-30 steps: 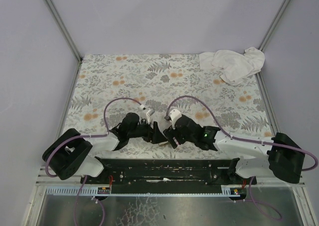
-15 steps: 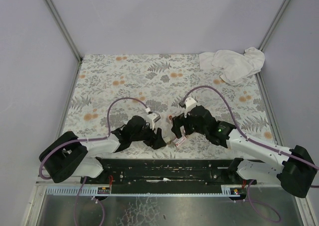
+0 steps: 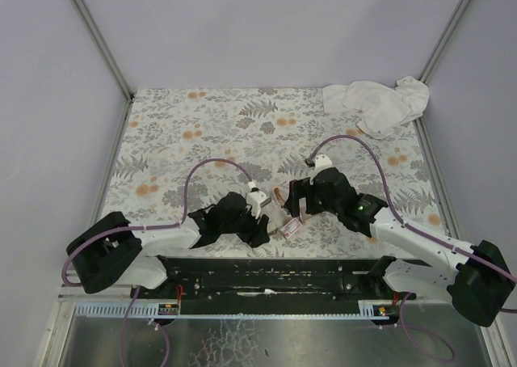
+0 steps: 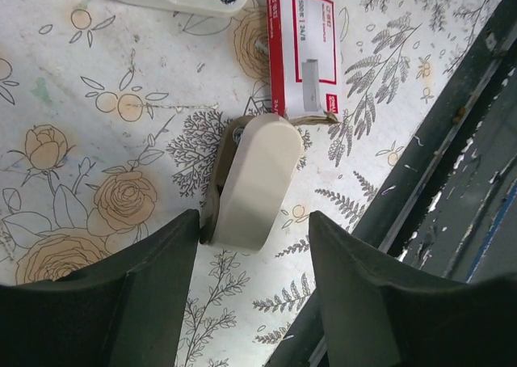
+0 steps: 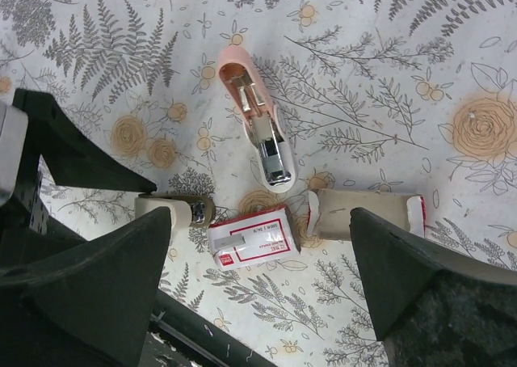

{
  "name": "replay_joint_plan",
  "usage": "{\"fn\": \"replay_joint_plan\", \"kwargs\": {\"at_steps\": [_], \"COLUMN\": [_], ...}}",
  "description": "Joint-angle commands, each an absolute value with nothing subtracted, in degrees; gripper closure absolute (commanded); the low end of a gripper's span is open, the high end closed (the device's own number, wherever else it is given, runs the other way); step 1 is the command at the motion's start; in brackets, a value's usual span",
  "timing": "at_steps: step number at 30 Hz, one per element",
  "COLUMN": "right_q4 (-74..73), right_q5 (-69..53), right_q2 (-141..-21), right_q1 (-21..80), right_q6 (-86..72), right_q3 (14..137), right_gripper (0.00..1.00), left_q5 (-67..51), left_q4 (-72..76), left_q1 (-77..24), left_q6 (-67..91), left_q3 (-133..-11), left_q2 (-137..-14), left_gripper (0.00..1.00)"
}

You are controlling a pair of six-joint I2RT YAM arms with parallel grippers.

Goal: Load the staples into the stapler

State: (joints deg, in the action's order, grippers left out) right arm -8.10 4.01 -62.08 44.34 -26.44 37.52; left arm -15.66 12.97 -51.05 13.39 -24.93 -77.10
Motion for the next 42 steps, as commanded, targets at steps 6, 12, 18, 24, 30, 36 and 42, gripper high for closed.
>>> {"fn": "replay_joint_plan", "kwargs": {"at_steps": [6,12,18,24,30,36,42], "right_q4": [-7.74,-8.9,-7.26,-8.27,-4.13,1.43,4.72], "right_q5": [3.21,3.08,2.37,-0.66,-9.87,-18.0,-22.25], "right_q2": [-60.12,-61.04,-60.04,-59.18,-59.82,-61.88,-64.34], "right_q1": [41.2,40.58,40.33,40.34,40.33,40.34,40.33], "right_q6": [-29.61,-32.05,-37.85,-44.23,-50.71,-58.31,-62.36], "right_q3": [38.18,37.4,34.17,33.17,30.0,27.6,27.89], "right_gripper": [0.01,0.01,0.01,0.01,0.0,0.01,0.0], "left_q5": [-6.56,-4.47,-1.01,-0.83,-4.35,-3.94,-4.57], "left_q4": [6.71,6.16,5.02,5.4,14.9,22.11,22.8], "left_q1": [-55.9,-57.13,-59.89,-60.99,-61.04,-60.99,-61.04], "left_q6": [10.82,10.3,9.93,12.13,22.91,30.34,31.36], "left_q3": [-28.58,-30.02,-31.83,-31.6,-27.7,-25.7,-25.41], "left_q2": [-78.25,-80.91,-84.01,-83.95,-78.98,-74.98,-72.62], "left_gripper": [0.48,0.54,0.7,0.93,1.0,1.0,1.0]}}
